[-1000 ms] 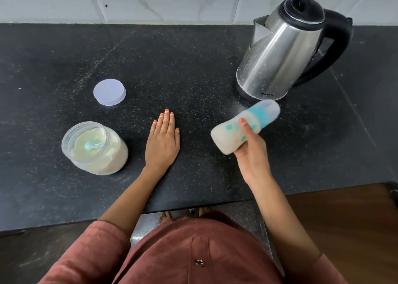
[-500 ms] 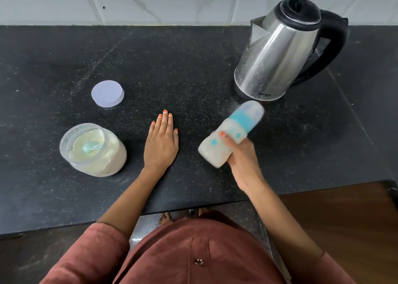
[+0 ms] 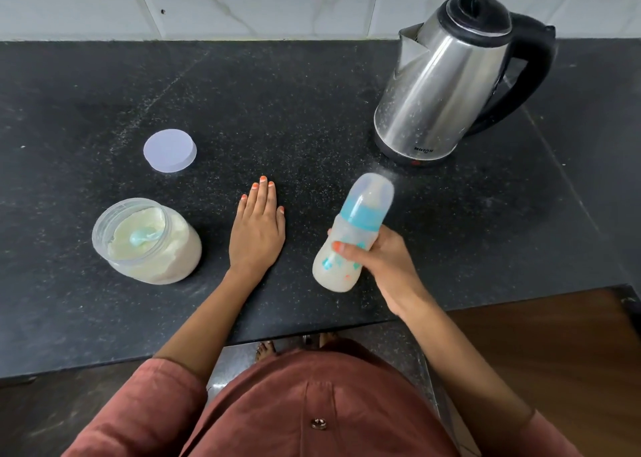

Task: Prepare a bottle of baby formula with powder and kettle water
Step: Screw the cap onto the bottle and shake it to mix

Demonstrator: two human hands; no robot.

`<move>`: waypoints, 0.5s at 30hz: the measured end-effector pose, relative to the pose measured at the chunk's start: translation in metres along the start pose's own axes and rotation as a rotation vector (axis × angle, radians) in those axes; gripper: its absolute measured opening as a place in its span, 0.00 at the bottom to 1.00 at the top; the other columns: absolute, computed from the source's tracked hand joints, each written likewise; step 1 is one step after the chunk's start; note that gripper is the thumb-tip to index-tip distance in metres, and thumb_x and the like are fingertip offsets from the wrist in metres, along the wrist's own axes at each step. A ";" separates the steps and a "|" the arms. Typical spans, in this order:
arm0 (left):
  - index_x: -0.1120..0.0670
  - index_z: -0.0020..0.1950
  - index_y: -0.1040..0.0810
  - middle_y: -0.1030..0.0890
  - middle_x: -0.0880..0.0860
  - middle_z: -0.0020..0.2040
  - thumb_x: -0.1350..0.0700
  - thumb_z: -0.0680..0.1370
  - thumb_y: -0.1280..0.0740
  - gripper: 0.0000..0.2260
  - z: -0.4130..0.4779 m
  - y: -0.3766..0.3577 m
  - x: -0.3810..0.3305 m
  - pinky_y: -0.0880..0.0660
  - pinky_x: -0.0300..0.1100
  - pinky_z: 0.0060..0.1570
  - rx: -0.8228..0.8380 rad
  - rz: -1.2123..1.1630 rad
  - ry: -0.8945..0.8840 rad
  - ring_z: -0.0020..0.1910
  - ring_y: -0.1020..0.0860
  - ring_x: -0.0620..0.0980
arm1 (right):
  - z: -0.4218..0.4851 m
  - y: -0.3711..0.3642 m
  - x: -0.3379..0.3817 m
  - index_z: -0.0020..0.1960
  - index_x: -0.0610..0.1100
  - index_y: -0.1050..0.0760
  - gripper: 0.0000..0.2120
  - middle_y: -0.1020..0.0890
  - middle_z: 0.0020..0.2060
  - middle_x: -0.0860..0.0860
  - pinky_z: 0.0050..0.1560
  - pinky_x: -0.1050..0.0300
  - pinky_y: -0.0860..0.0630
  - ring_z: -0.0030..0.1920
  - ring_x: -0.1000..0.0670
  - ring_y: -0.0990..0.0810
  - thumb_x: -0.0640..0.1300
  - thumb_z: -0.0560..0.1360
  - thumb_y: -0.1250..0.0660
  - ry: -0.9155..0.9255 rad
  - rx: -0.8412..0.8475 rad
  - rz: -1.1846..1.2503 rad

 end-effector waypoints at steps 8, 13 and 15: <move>0.63 0.73 0.44 0.42 0.60 0.74 0.56 0.82 0.48 0.21 -0.001 0.001 0.000 0.49 0.49 0.72 -0.011 -0.015 -0.004 0.74 0.44 0.56 | 0.014 0.006 0.024 0.51 0.47 0.25 0.35 0.15 0.41 0.48 0.48 0.54 0.19 0.46 0.51 0.16 0.49 0.47 0.18 -0.068 0.074 0.685; 0.62 0.73 0.44 0.43 0.59 0.75 0.55 0.82 0.49 0.21 -0.001 0.001 -0.001 0.50 0.48 0.72 -0.009 -0.021 0.002 0.74 0.45 0.55 | 0.013 0.000 0.021 0.53 0.45 0.27 0.32 0.19 0.46 0.44 0.44 0.54 0.20 0.50 0.47 0.19 0.50 0.52 0.19 -0.177 0.190 0.808; 0.62 0.73 0.45 0.44 0.59 0.75 0.55 0.82 0.49 0.21 -0.001 0.001 -0.001 0.50 0.48 0.72 -0.006 -0.019 0.005 0.74 0.45 0.55 | 0.012 -0.003 0.018 0.53 0.44 0.28 0.32 0.18 0.45 0.44 0.45 0.55 0.19 0.48 0.47 0.19 0.51 0.54 0.20 -0.218 0.256 0.817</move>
Point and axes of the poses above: each hand's wrist, its own z-axis towards the middle knuckle, its own y-axis out of the back of the hand, x = y × z, the point moved 4 cm from there along z, towards the middle knuckle
